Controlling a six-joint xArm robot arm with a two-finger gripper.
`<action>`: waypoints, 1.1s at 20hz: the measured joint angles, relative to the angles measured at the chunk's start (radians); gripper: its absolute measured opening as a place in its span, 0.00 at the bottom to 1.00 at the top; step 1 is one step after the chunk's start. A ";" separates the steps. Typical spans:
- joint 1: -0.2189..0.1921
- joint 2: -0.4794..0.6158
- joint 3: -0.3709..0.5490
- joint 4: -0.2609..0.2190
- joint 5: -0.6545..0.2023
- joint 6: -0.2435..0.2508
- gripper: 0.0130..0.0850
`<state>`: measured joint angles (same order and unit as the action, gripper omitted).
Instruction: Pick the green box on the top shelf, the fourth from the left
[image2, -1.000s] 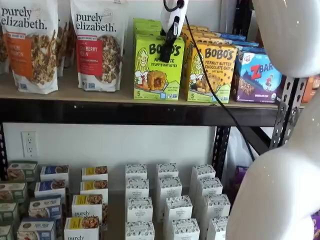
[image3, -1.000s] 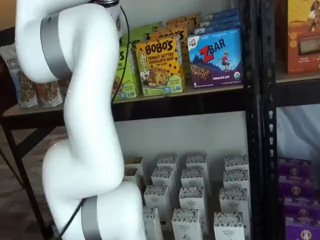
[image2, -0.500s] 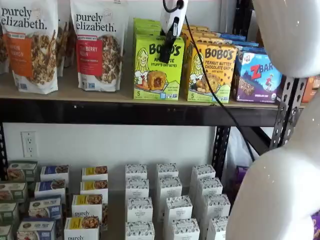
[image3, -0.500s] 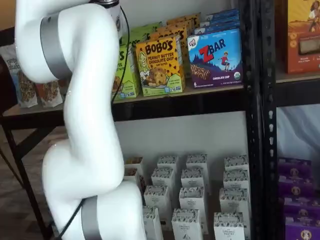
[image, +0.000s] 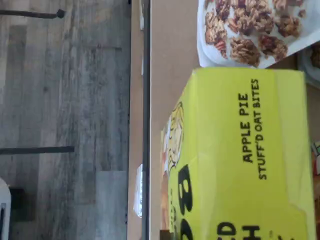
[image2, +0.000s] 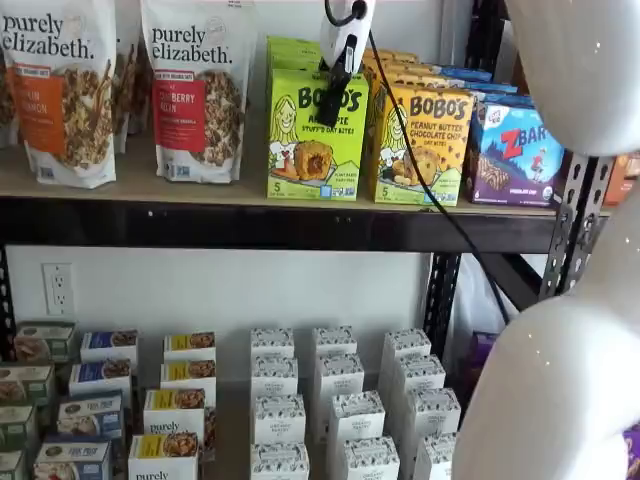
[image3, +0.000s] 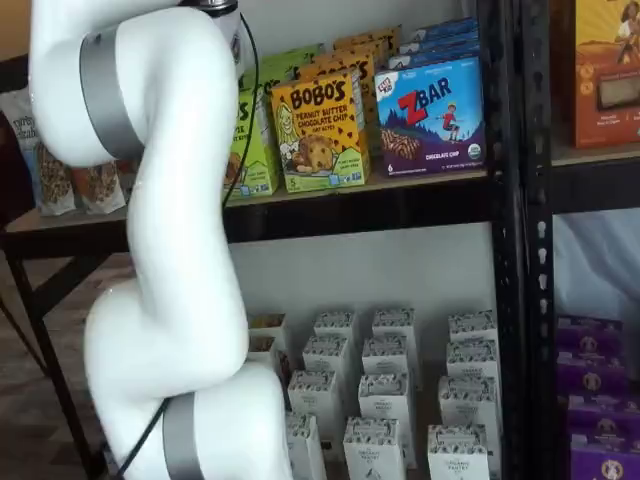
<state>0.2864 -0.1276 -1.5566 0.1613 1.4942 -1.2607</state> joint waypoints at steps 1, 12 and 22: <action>0.000 -0.003 0.005 0.000 -0.006 0.000 0.50; -0.002 -0.013 0.016 -0.001 -0.017 -0.002 0.22; 0.001 -0.007 0.008 -0.014 0.001 0.000 0.11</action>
<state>0.2872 -0.1346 -1.5488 0.1471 1.4952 -1.2611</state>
